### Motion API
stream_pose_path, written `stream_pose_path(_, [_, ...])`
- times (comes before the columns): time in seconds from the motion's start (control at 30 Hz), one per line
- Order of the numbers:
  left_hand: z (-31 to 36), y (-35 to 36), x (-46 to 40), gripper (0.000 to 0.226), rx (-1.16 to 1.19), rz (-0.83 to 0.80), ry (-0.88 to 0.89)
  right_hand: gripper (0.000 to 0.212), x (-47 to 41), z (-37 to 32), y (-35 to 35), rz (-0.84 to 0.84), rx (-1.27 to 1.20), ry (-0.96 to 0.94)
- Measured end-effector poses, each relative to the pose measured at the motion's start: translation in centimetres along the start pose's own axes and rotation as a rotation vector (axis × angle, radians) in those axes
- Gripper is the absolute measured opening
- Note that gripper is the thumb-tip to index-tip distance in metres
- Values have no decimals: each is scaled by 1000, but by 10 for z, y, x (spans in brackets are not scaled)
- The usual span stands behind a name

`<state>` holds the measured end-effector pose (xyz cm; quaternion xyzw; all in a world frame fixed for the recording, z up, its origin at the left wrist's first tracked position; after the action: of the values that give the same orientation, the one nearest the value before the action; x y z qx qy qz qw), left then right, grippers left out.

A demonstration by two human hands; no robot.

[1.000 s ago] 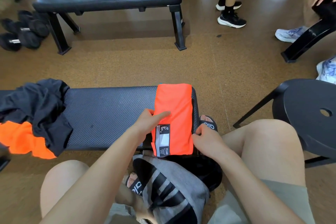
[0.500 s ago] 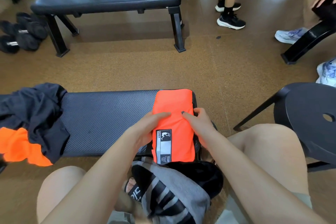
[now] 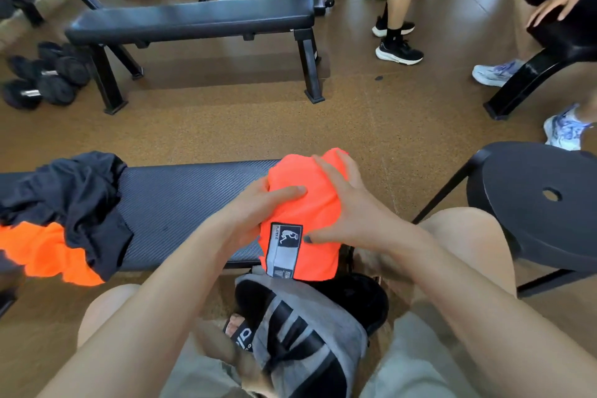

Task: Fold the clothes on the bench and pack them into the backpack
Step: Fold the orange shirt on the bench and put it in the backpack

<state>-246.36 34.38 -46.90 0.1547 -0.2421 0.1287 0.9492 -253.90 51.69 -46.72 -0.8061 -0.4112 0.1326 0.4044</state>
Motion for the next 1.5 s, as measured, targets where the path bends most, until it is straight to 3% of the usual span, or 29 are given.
stream_pose_path(0.1, [2, 3, 8, 48, -24, 18, 39, 132, 3, -6, 0, -48, 211, -46])
stream_pose_path(0.17, [2, 5, 12, 63, -55, 42, 64, 118, 6, -11, 0, -35, 238, -21])
stream_pose_path(0.27, [0, 6, 20, 84, -100, 105, 96, 70, 7, -14, 1, 0, 187, 40])
stream_pose_path(0.37, [2, 6, 28, 87, -144, 151, 139, 55, 11, -12, -2, 19, 85, 97])
stream_pose_path(0.47, [6, 2, 38, 96, -399, 90, 268, 47, 16, -11, -6, 45, 40, 121])
stream_pose_path(0.6, [5, -7, 44, 87, -738, -23, 341, 44, 19, -8, -12, 19, -32, 133])
stream_pose_path(0.77, [-6, -13, 37, 86, -798, 4, 279, 41, 21, -12, -14, 20, -76, 131])
stream_pose_path(0.87, [-9, -18, 39, 54, -964, 42, 157, 40, 21, -14, -17, 25, -87, 125])
stream_pose_path(0.97, [-6, -16, 45, 55, -1045, 72, 214, 42, 21, -11, -20, 27, -117, 135])
stream_pose_path(1.03, [2, -10, 51, 67, -987, 28, 336, 43, 20, -11, -20, 9, -132, 132])
stream_pose_path(1.1, [8, -5, 54, 81, -787, -52, 342, 47, 19, -13, -19, -19, -173, 117])
stream_pose_path(1.33, [-10, -2, 45, 64, -385, -40, 331, 69, 16, -6, -22, 26, -331, 151])
stream_pose_path(1.5, [-29, -6, 33, 59, -199, 1, 267, 90, 28, 25, 10, -5, -854, 331])
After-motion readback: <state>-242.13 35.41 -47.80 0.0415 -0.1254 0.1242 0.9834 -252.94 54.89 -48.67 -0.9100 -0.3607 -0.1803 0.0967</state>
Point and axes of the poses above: each hand's wrist, its own x-axis away from the middle knuckle, its own y-axis out of the palm, z = x × y, the point moved 3 cm from there along -x, towards the middle knuckle, and after that the axes turned 9 degrees about x, right-handed, at the moved point
